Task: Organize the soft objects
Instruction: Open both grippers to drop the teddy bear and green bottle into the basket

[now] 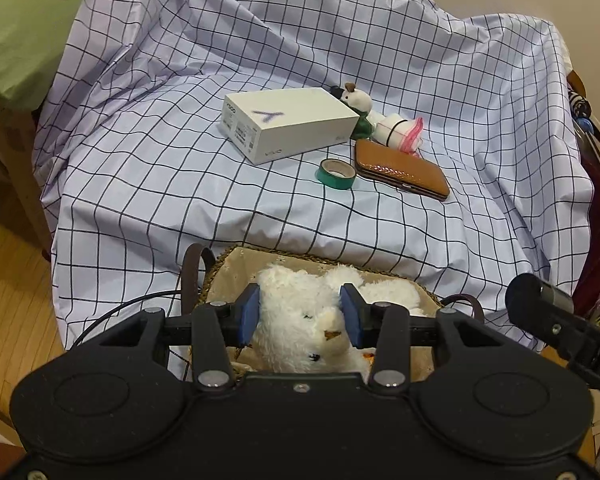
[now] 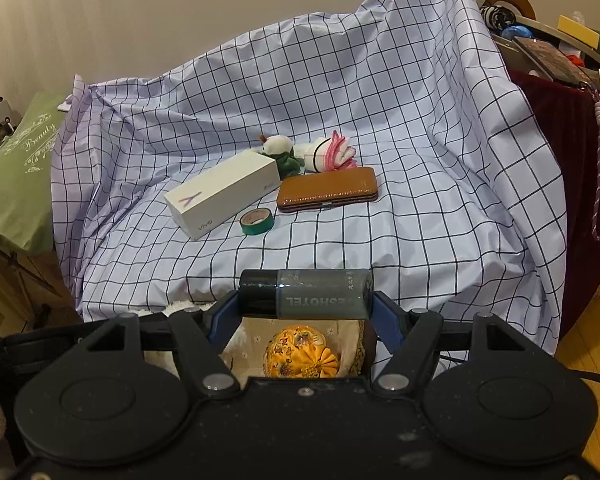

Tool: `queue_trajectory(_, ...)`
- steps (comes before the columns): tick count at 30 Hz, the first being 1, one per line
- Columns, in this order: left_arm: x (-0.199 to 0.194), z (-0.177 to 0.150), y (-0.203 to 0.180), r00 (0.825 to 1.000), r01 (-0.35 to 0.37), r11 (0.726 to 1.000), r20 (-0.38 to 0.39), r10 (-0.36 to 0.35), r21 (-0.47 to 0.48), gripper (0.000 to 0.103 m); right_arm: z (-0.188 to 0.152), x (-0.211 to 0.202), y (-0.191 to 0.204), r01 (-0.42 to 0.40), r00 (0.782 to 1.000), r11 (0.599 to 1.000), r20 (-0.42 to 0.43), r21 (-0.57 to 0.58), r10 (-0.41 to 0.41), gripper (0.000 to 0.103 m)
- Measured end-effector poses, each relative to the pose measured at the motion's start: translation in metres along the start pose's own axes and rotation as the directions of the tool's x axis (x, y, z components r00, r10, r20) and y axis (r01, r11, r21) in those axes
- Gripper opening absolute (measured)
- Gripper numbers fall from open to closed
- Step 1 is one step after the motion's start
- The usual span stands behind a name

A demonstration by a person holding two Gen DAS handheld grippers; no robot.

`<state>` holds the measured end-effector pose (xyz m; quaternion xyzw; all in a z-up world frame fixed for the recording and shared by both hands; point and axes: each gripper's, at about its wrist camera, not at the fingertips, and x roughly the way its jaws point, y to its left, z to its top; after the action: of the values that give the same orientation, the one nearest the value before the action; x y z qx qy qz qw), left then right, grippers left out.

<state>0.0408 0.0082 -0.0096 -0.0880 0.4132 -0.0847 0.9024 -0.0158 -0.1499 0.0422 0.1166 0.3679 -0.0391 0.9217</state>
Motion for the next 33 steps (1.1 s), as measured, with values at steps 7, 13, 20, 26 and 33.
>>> queue_trajectory(7, 0.001, -0.003, 0.004, 1.0, -0.007, 1.0, 0.004, 0.007, -0.019, 0.044, -0.006, 0.004, 0.005, 0.009, 1.0, 1.0, -0.023, -0.022, -0.01, 0.069)
queue_trajectory(13, 0.001, -0.004, 0.004, 1.0, -0.009, 1.0, 0.004, 0.009, -0.02, 0.044, -0.007, 0.006, 0.005, 0.01, 0.999, 1.0, -0.034, -0.027, -0.011, 0.069)
queue_trajectory(20, 0.001, -0.004, 0.004, 1.0, -0.012, 1.0, 0.005, 0.012, -0.018, 0.045, -0.009, 0.009, 0.005, 0.013, 0.999, 1.0, -0.047, -0.028, -0.014, 0.069)
queue_trajectory(26, 0.0, -0.004, 0.004, 1.0, -0.015, 1.0, 0.006, 0.016, -0.019, 0.047, -0.01, 0.011, 0.006, 0.012, 0.998, 0.999, -0.057, -0.034, -0.014, 0.069)
queue_trajectory(33, 0.0, -0.005, 0.006, 1.0, -0.027, 0.999, 0.004, 0.027, -0.025, 0.056, -0.011, 0.012, 0.007, 0.012, 0.998, 0.999, -0.063, -0.036, -0.014, 0.069)
